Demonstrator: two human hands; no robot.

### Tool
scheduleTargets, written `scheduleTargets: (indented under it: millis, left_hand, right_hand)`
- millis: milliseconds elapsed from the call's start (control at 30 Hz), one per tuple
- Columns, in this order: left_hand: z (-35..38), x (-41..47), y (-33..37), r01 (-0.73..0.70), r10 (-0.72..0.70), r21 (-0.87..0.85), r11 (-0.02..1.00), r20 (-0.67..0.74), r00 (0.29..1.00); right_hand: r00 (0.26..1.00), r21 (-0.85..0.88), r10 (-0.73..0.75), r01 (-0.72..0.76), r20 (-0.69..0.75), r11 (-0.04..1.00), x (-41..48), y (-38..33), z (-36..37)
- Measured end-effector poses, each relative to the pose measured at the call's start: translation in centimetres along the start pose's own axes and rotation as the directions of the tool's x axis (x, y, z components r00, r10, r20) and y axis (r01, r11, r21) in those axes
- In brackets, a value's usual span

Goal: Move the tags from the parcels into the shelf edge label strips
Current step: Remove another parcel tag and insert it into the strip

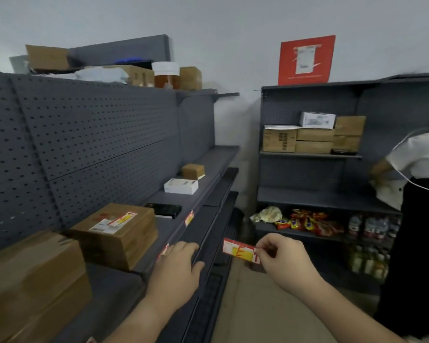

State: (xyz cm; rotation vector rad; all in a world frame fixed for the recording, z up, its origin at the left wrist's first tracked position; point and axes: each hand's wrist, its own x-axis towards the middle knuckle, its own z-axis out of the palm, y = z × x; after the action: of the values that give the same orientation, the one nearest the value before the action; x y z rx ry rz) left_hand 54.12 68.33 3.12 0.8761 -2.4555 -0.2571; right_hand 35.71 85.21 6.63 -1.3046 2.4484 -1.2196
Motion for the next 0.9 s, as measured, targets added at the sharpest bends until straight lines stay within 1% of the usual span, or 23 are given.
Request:
scheduleTargets:
  millis: [167, 400, 500, 667, 900]
  left_hand:
    - [4.4, 6.9, 3.2, -0.048, 0.048, 0.01, 0.999, 0.008, 0.999]
    - [9.5, 17.0, 6.0, -0.03, 0.03, 0.028, 0.999, -0.006, 1.0]
    - [11.6, 20.6, 6.4, -0.012, 0.012, 0.038, 0.999, 0.011, 1.0]
    - [15.1, 27.5, 5.8, -0.034, 0.034, 0.017, 0.999, 0.034, 0.999]
    - [20.4, 39.7, 2.1, -0.07, 0.07, -0.003, 0.998, 0.074, 0.995]
  right_hand:
    - [0.999, -0.009, 0.011, -0.011, -0.044, 1.0, 5.6, 4.5, -2.7]
    - [0.998, -0.031, -0.032, 0.03, -0.057, 0.999, 15.5, 9.1, -6.0]
    - [0.998, -0.031, -0.032, 0.031, -0.048, 0.999, 19.4, 10.6, -6.3]
    - [0.998, -0.041, -0.028, 0.026, -0.048, 0.999, 26.2, 12.8, -5.3]
    - [0.996, -0.072, -0.014, 0.008, -0.087, 0.997, 38.2, 15.3, -2.2]
